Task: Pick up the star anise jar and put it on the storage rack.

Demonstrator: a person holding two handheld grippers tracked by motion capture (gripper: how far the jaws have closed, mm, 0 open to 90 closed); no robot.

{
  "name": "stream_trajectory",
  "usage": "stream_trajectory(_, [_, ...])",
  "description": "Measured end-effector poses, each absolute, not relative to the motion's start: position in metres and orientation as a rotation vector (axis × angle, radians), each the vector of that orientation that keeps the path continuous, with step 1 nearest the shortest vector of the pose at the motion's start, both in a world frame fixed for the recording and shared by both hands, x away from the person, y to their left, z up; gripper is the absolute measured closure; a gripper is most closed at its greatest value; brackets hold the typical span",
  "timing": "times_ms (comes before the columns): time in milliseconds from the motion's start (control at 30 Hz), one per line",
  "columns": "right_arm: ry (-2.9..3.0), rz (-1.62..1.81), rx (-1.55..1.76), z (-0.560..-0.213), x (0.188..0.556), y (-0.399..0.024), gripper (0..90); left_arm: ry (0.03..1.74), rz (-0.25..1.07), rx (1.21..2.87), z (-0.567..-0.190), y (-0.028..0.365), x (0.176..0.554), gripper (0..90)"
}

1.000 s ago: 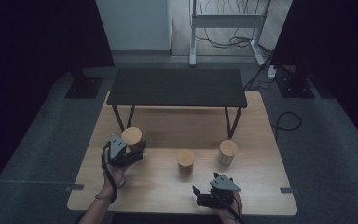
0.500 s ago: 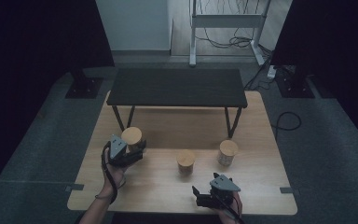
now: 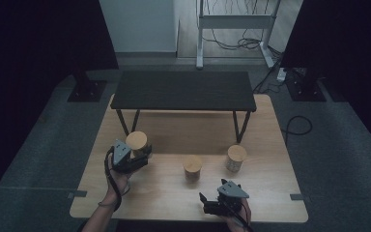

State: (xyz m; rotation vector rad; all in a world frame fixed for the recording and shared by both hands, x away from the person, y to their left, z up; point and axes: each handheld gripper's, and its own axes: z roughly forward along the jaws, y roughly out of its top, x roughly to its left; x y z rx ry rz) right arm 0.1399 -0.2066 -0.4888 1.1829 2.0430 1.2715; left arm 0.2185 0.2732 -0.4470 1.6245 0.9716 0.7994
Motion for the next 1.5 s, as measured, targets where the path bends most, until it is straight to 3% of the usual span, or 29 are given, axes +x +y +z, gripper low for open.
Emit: stream_trajectory(1500, [1.988, 1.297, 1.188, -0.487, 0.134, -0.210, 1.9, 0.944, 0.828, 1.611, -0.420, 0.267, 0.212, 26.4])
